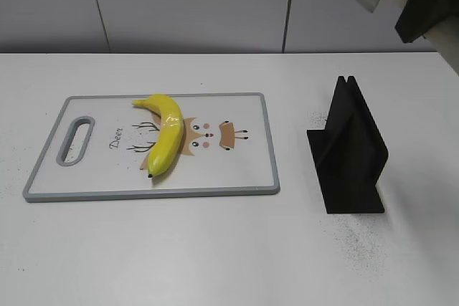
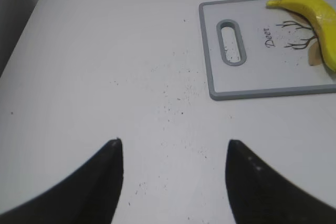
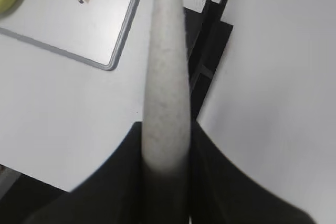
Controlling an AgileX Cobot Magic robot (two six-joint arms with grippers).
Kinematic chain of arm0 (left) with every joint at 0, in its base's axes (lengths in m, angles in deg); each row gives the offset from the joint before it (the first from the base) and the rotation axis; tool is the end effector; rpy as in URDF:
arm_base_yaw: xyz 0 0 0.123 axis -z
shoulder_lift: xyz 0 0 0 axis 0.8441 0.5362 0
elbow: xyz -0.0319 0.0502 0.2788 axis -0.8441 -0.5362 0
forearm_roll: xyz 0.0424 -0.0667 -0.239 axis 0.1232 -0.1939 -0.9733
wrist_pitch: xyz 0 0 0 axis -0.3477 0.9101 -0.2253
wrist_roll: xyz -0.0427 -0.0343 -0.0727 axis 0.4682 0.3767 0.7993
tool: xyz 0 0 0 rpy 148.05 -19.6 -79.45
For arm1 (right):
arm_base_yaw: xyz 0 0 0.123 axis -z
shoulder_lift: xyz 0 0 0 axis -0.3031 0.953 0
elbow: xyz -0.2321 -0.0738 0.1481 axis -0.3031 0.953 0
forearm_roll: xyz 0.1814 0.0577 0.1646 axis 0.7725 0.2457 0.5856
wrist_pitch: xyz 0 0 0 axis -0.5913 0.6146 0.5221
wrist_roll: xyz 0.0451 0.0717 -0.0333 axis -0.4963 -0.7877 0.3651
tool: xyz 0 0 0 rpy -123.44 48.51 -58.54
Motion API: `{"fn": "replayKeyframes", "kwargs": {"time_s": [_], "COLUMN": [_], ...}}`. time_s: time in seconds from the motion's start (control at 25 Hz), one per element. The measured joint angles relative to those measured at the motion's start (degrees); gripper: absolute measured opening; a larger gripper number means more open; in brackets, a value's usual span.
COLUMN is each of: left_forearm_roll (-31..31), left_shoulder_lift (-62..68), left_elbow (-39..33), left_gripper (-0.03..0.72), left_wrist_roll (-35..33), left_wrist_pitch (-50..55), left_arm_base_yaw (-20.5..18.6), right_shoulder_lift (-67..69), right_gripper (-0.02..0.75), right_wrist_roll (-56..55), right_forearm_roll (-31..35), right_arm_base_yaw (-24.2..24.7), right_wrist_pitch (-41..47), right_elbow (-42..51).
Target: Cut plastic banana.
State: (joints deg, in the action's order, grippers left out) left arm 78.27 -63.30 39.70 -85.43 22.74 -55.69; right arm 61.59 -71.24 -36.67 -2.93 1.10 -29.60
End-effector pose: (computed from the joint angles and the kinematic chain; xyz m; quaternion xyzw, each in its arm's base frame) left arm 0.0147 -0.0012 0.2750 0.0709 0.8800 0.0179 0.4694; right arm 0.2791 0.1103 0.3634 -0.1645 0.9637 0.0675 0.1991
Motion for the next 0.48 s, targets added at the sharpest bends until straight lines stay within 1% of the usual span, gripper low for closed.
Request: {"fn": "replayKeyframes", "kwargs": {"time_s": [0.16, 0.28, 0.36, 0.48], "left_forearm_roll": [-2.1, -3.9, -5.0, -7.0], "left_shoulder_lift": [8.7, 16.9, 23.0, 31.8], "left_elbow": [2.7, 4.6, 6.2, 10.1], "left_gripper": [0.576, 0.576, 0.574, 0.566], "left_wrist_roll": [-4.3, -7.5, -10.8, -18.0], "left_wrist_pitch": [-6.0, -10.5, -12.8, -14.9], "left_arm_base_yaw": [0.0, 0.0, 0.0, 0.0], "right_shoulder_lift": [4.7, 8.4, 10.6, 14.1], "right_gripper": [0.163, 0.163, 0.163, 0.163], "right_wrist_roll": [6.1, 12.6, 17.5, 22.9], "right_forearm_roll": [-0.1, -0.1, -0.1, 0.0], "right_arm_base_yaw": [0.0, 0.0, 0.0, 0.0], "right_wrist_pitch": [0.4, 0.4, 0.4, 0.4], "right_elbow": [-3.4, -6.6, -8.6, -11.6]}}
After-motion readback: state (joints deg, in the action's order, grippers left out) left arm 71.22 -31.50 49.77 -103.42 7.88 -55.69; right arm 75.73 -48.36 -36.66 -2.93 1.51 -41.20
